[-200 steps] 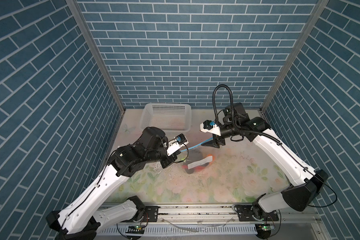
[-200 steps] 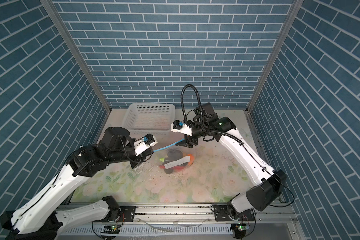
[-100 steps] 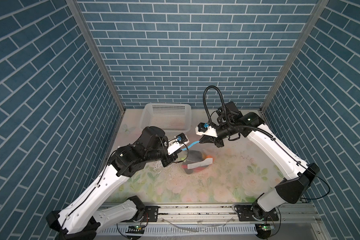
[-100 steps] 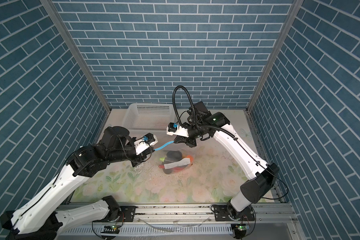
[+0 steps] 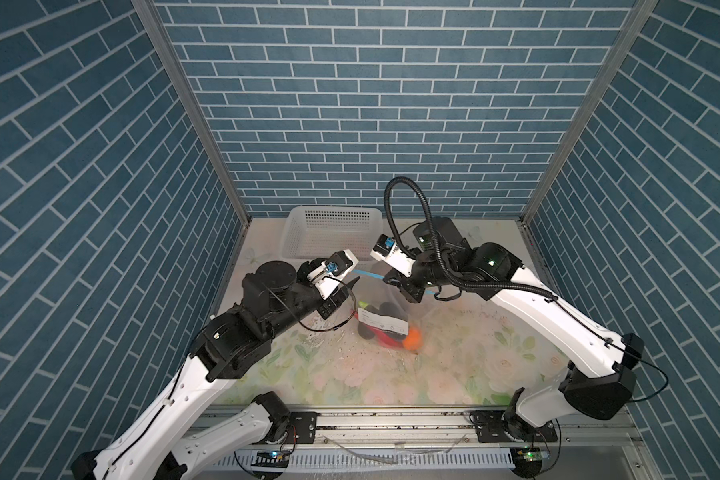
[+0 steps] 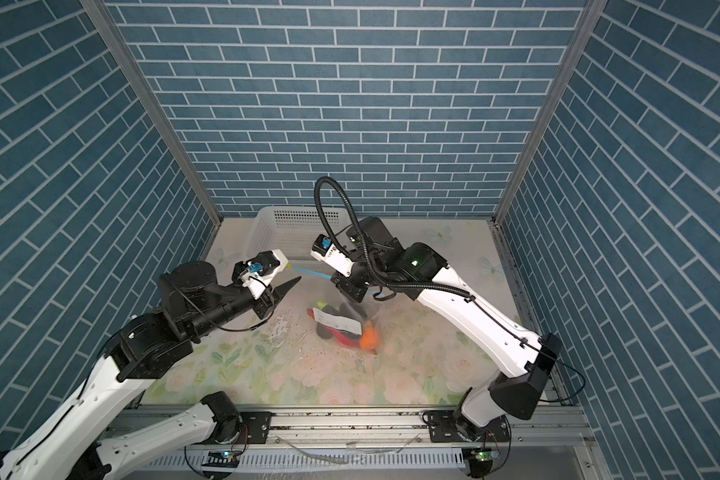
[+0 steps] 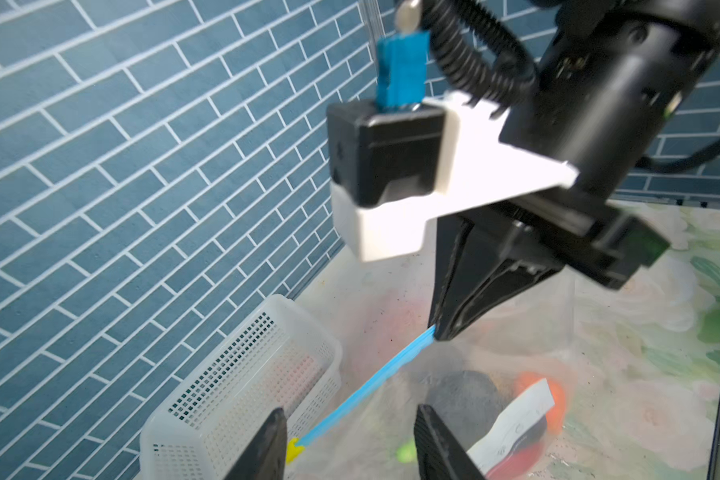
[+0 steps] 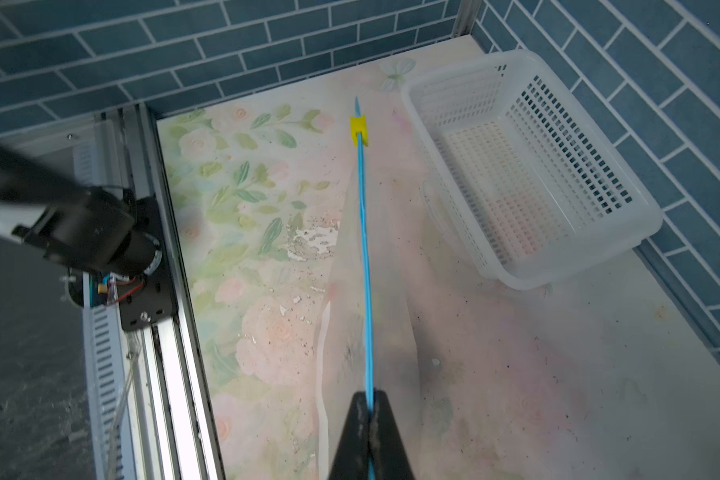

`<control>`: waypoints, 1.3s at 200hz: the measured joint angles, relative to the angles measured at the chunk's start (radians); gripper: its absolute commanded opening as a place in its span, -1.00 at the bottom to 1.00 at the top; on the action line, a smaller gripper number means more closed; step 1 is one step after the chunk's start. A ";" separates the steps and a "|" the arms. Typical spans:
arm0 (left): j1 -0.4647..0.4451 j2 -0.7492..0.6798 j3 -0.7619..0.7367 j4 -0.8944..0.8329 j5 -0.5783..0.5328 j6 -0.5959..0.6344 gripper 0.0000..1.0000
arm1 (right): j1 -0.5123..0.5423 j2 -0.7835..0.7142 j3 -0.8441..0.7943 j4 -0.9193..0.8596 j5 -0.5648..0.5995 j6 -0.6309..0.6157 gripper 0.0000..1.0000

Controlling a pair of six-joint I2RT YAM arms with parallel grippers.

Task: Place the food in the zip-top bag and seal the zipper

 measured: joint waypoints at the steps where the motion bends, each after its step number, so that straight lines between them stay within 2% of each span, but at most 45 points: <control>1: 0.000 -0.001 0.000 0.001 0.000 0.000 0.11 | 0.006 0.005 0.007 0.000 0.008 0.012 -1.00; 31: 0.007 -0.056 -0.011 0.058 -0.046 0.000 0.20 | 0.117 0.092 0.089 0.057 0.109 0.267 -1.00; 49: 0.015 -0.087 -0.038 0.079 -0.077 -0.004 0.24 | 0.090 0.093 0.058 0.109 0.127 0.392 -1.00; 62: 0.019 -0.107 -0.075 0.087 -0.099 -0.016 0.26 | -0.006 0.060 -0.051 0.200 0.103 0.486 -1.00; 91: 0.031 -0.143 -0.206 0.077 -0.141 -0.070 0.32 | -0.306 0.031 -0.343 0.336 0.047 0.652 -1.00; 111: 0.034 -0.174 -0.309 0.079 -0.160 -0.137 0.61 | -0.466 0.040 -0.490 0.386 0.003 0.708 -1.00; 123: 0.035 -0.211 -0.393 0.087 -0.176 -0.181 0.67 | -0.537 0.040 -0.562 0.418 -0.025 0.723 -0.97; 129: 0.035 -0.237 -0.440 0.088 -0.192 -0.200 0.80 | -0.565 0.040 -0.592 0.436 -0.038 0.724 -0.80; 135: 0.035 -0.260 -0.481 0.090 -0.209 -0.215 0.92 | -0.594 0.039 -0.624 0.459 -0.054 0.724 -0.55; 145: 0.036 -0.297 -0.555 0.095 -0.246 -0.242 0.95 | -0.637 0.037 -0.676 0.497 -0.075 0.714 0.05; 153: 0.040 -0.322 -0.612 0.103 -0.287 -0.249 0.99 | -0.668 0.036 -0.710 0.526 -0.089 0.703 0.30; 169: 0.068 -0.330 -0.716 0.138 -0.351 -0.255 0.99 | -0.728 0.026 -0.777 0.591 -0.093 0.628 0.45; 181: 0.128 -0.315 -0.797 0.187 -0.369 -0.255 0.99 | -0.764 -0.020 -0.862 0.668 -0.054 0.539 0.53; 196: 0.269 -0.277 -0.895 0.286 -0.342 -0.256 0.96 | -0.803 -0.154 -1.034 0.790 0.016 0.405 0.71; 209: 0.414 -0.180 -0.929 0.365 -0.309 -0.268 0.97 | -0.833 -0.299 -1.197 0.911 0.083 0.288 0.72; 221: 0.513 -0.063 -0.937 0.472 -0.285 -0.267 0.97 | -0.855 -0.364 -1.294 1.007 0.135 0.216 0.70; 237: 0.591 0.081 -0.945 0.626 -0.251 -0.266 0.97 | -0.875 -0.348 -1.374 1.170 0.196 0.156 0.72; 260: 0.644 0.266 -0.945 0.836 -0.211 -0.235 0.99 | -0.908 -0.251 -1.472 1.420 0.238 0.121 0.74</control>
